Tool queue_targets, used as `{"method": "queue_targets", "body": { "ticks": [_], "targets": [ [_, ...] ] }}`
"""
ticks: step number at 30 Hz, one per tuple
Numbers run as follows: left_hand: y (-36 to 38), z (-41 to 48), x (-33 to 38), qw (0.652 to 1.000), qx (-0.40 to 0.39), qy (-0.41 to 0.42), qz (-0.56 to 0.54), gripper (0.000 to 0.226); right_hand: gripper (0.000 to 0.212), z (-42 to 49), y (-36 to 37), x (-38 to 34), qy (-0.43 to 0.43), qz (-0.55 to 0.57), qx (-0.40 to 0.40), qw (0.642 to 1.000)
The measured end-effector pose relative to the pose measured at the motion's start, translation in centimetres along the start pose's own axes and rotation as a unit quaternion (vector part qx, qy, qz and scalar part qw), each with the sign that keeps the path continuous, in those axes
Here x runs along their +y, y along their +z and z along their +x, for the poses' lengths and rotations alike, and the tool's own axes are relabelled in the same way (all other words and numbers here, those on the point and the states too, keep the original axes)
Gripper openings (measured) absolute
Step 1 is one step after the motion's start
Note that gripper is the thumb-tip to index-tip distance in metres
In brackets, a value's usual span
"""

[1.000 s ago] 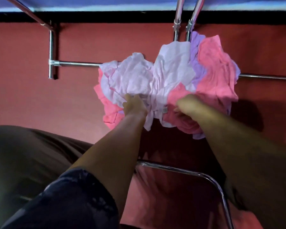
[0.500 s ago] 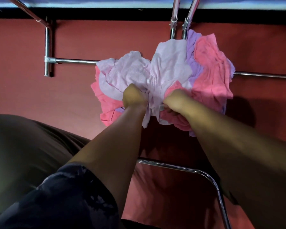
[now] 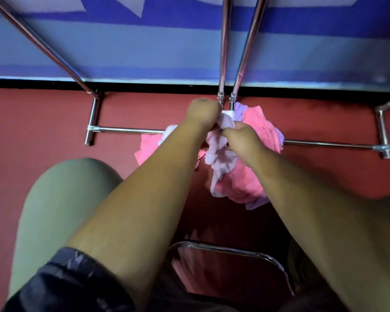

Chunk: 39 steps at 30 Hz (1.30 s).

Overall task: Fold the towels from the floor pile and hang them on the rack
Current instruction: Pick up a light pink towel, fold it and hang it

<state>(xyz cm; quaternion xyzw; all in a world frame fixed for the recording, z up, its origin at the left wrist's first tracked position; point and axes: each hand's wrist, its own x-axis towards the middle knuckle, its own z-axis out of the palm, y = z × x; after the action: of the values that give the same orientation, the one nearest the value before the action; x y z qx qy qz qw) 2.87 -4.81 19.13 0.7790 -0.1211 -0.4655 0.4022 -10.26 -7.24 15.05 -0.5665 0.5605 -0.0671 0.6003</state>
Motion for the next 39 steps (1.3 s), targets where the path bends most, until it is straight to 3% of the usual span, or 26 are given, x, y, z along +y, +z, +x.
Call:
{"method": "queue_targets", "body": {
  "ticks": [3,5,8,10,11,16,18,20,24,30,34,36,39],
  "targets": [
    [-1.0,-2.9,2.2,0.995,-0.058,0.079,0.034,0.018,0.031,-2.2,-2.5,-3.4,-0.064,-0.029,0.02,0.997],
    [-1.6,-5.1,3.2,0.986,-0.073,0.111,0.101,0.012,0.014,-4.7,-4.3,-5.8,-0.1,-0.056,0.028,0.993],
    [-2.3,-8.8,4.6,0.952,-0.143,0.176,0.208,0.046,0.024,-8.5,-7.1,-8.4,-0.129,-0.067,0.017,0.989],
    [-2.5,-11.3,5.1,0.927,-0.187,0.211,0.246,0.062,0.015,-10.3,-8.6,-9.3,-0.132,-0.064,0.001,0.989],
    [-2.6,-12.4,5.4,0.922,-0.186,0.225,0.255,0.06,0.011,-11.1,-9.2,-9.6,-0.14,-0.054,0.0,0.989],
    [-2.3,-15.8,4.5,0.92,-0.12,0.288,0.236,0.014,0.039,-14.4,-11.0,-8.3,-0.168,0.027,0.087,0.981],
    [-1.8,-16.3,2.4,0.956,-0.105,0.238,0.132,0.018,0.048,-15.2,-11.2,-7.2,-0.163,-0.026,0.102,0.981],
    [-1.5,-16.9,0.9,0.976,-0.095,0.191,0.039,0.019,0.043,-15.6,-11.3,-6.3,-0.185,-0.1,0.089,0.974],
    [-1.3,-18.0,0.7,0.964,-0.096,0.246,0.022,0.011,0.008,-16.0,-11.2,-4.7,-0.243,-0.19,0.076,0.948],
    [-1.4,-17.8,-0.2,0.97,-0.032,0.241,0.01,0.01,0.037,-17.8,-12.0,-4.3,-0.249,-0.186,0.073,0.948],
    [-1.4,-18.0,0.7,0.973,0.033,0.222,-0.051,0.024,0.02,-18.6,-13.0,-4.5,-0.189,-0.188,0.014,0.964],
    [-1.6,-17.9,0.8,0.975,0.037,0.214,-0.046,0.026,0.024,-18.5,-13.2,-4.5,-0.186,-0.158,0.039,0.969],
    [-1.8,-17.2,0.4,0.96,0.019,0.262,0.101,0.023,0.032,-17.8,-13.1,-4.8,-0.19,-0.096,0.107,0.971]
  ]
}}
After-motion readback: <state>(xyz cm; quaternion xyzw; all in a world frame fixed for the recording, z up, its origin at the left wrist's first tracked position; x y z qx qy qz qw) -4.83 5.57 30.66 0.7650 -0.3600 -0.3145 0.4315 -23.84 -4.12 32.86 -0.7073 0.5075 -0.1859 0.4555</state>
